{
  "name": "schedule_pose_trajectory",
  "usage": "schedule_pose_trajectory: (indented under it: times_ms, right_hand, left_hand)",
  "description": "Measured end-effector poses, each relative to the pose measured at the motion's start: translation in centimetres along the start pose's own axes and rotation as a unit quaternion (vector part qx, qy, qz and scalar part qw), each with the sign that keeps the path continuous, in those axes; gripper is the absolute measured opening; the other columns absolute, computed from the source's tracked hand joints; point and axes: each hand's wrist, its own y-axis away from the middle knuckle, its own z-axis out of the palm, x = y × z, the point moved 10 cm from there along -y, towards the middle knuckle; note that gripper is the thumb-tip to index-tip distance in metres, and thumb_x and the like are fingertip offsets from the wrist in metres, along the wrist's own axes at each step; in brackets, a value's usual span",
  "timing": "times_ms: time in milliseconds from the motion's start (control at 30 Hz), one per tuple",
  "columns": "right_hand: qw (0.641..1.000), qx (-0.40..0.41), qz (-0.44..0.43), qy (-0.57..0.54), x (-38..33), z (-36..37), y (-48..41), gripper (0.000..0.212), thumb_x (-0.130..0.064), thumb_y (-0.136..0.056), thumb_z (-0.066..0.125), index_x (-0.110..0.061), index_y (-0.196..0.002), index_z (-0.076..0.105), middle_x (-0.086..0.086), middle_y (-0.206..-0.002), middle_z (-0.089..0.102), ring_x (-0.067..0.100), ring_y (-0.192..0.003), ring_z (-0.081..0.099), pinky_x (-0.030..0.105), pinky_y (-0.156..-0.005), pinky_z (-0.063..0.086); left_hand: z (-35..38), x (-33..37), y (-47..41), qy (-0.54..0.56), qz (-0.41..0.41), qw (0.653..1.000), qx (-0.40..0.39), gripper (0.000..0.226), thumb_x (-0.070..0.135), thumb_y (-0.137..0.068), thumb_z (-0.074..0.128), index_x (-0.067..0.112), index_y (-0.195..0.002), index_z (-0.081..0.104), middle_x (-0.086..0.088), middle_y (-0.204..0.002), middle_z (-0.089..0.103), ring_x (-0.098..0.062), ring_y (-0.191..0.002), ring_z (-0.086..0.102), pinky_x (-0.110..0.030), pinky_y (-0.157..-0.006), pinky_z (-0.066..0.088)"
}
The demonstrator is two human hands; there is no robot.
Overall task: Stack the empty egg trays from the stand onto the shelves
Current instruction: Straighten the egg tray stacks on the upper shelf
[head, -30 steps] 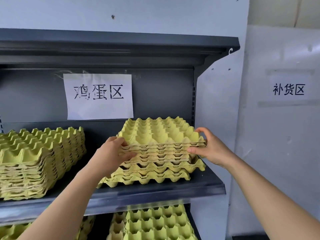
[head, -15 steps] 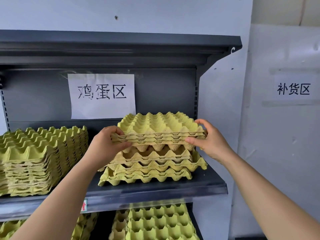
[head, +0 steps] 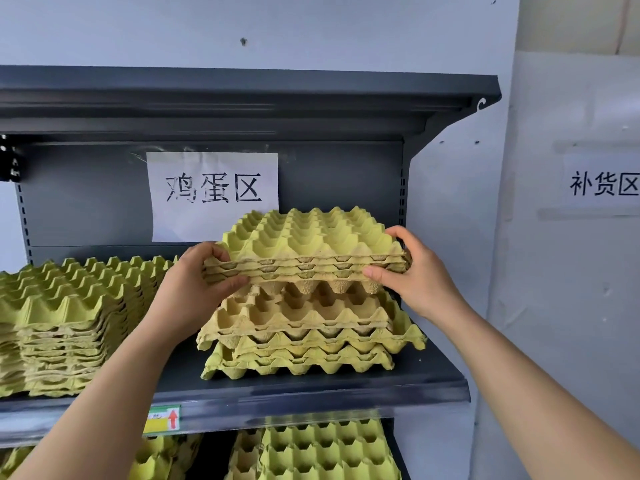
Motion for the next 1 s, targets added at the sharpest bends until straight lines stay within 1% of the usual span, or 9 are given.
schedule_pose_trajectory:
  times_ms: [133, 233, 300, 367, 467, 633, 733, 867, 1000]
  right_hand:
    - [0.999, -0.034, 0.022, 0.006, 0.9, 2.2, 0.7, 0.07, -0.05, -0.07, 0.076, -0.035, -0.13, 0.043, -0.007, -0.127, 0.056, 0.014, -0.113, 0.052, 0.035, -0.095, 0.045]
    - [0.995, -0.075, 0.044, 0.045, 2.2, 4.1, 1.7, 0.073, -0.051, -0.071, 0.075, -0.034, -0.132, 0.038, -0.005, -0.114, 0.055, 0.009, -0.094, 0.049, 0.03, -0.084, 0.041]
    - [0.993, -0.093, 0.049, 0.06, 2.6, 4.6, 2.1, 0.074, -0.057, -0.072, 0.071, -0.038, -0.131, 0.032, 0.001, -0.128, 0.048, 0.013, -0.101, 0.046, 0.032, -0.087, 0.04]
    - [0.989, -0.115, 0.055, 0.075, 2.9, 4.9, 2.2, 0.075, -0.063, -0.072, 0.066, -0.042, -0.131, 0.025, 0.006, -0.138, 0.042, 0.019, -0.109, 0.047, 0.036, -0.092, 0.042]
    - [0.981, -0.147, 0.053, 0.113, 2.8, 5.2, 2.7, 0.077, -0.065, -0.075, 0.061, -0.041, -0.133, 0.017, 0.007, -0.138, 0.045, 0.024, -0.109, 0.053, 0.04, -0.091, 0.046]
    - [0.983, -0.14, 0.054, 0.103, 2.3, 5.0, 2.6, 0.076, -0.055, -0.075, 0.069, -0.038, -0.132, 0.021, -0.002, -0.127, 0.05, 0.022, -0.074, 0.061, 0.037, -0.067, 0.052]
    - [0.991, -0.109, 0.066, 0.043, 2.5, 4.5, 2.5, 0.074, -0.052, -0.071, 0.075, -0.042, -0.128, 0.028, -0.006, -0.128, 0.049, 0.036, -0.094, 0.064, 0.044, -0.074, 0.055]
    - [0.996, -0.083, 0.044, 0.006, 1.9, 3.0, 1.9, 0.077, -0.053, -0.067, 0.077, -0.042, -0.129, 0.033, -0.01, -0.129, 0.052, 0.016, -0.086, 0.055, 0.029, -0.071, 0.046]
    - [0.998, -0.05, 0.028, -0.005, 1.2, 0.1, 1.3, 0.073, -0.045, -0.069, 0.079, -0.042, -0.128, 0.037, -0.017, -0.121, 0.052, 0.008, -0.084, 0.055, 0.032, -0.074, 0.049]
  left_hand:
    - [0.5, -1.7, 0.8, -0.034, -0.011, 0.999, -0.033, 0.03, 0.032, -0.076, 0.079, 0.025, -0.093, 0.054, 0.003, -0.095, 0.059, -0.007, -0.074, 0.053, -0.02, -0.056, 0.035]
    - [2.8, -4.4, 2.0, -0.045, -0.044, 0.993, -0.096, 0.04, 0.036, -0.078, 0.076, 0.025, -0.109, 0.053, 0.001, -0.109, 0.057, -0.009, -0.081, 0.053, -0.019, -0.061, 0.036]
    - [3.6, -5.7, 2.4, -0.011, -0.061, 0.991, -0.117, 0.053, 0.04, -0.079, 0.075, 0.031, -0.122, 0.046, 0.001, -0.116, 0.055, -0.012, -0.091, 0.057, -0.021, -0.069, 0.04]
    - [4.1, -6.2, 2.6, 0.028, -0.077, 0.988, -0.13, 0.06, 0.045, -0.078, 0.074, 0.039, -0.124, 0.036, 0.001, -0.118, 0.055, -0.015, -0.096, 0.059, -0.025, -0.075, 0.044]
    - [4.8, -6.2, 3.0, 0.045, -0.087, 0.985, -0.145, 0.065, 0.046, -0.077, 0.074, 0.039, -0.125, 0.031, 0.001, -0.113, 0.056, -0.012, -0.087, 0.06, -0.021, -0.066, 0.044]
    - [4.0, -5.3, 3.2, 0.032, -0.068, 0.992, -0.097, 0.057, 0.04, -0.074, 0.079, 0.029, -0.118, 0.043, 0.012, -0.099, 0.057, -0.007, -0.08, 0.057, -0.02, -0.061, 0.042]
    - [3.5, -4.7, 3.0, 0.057, -0.071, 0.994, -0.065, 0.047, 0.033, -0.073, 0.081, 0.022, -0.107, 0.051, 0.012, -0.09, 0.061, 0.001, -0.069, 0.056, -0.013, -0.054, 0.038]
    - [2.5, -2.9, 2.1, 0.086, -0.054, 0.994, -0.045, 0.042, 0.028, -0.072, 0.082, 0.016, -0.1, 0.052, 0.009, -0.079, 0.064, 0.009, -0.055, 0.055, -0.008, -0.048, 0.039]
    - [3.0, -0.7, 1.5, 0.1, -0.034, 0.993, -0.043, 0.039, 0.028, -0.073, 0.082, 0.017, -0.097, 0.052, 0.009, -0.077, 0.065, 0.008, -0.051, 0.054, -0.008, -0.045, 0.038]
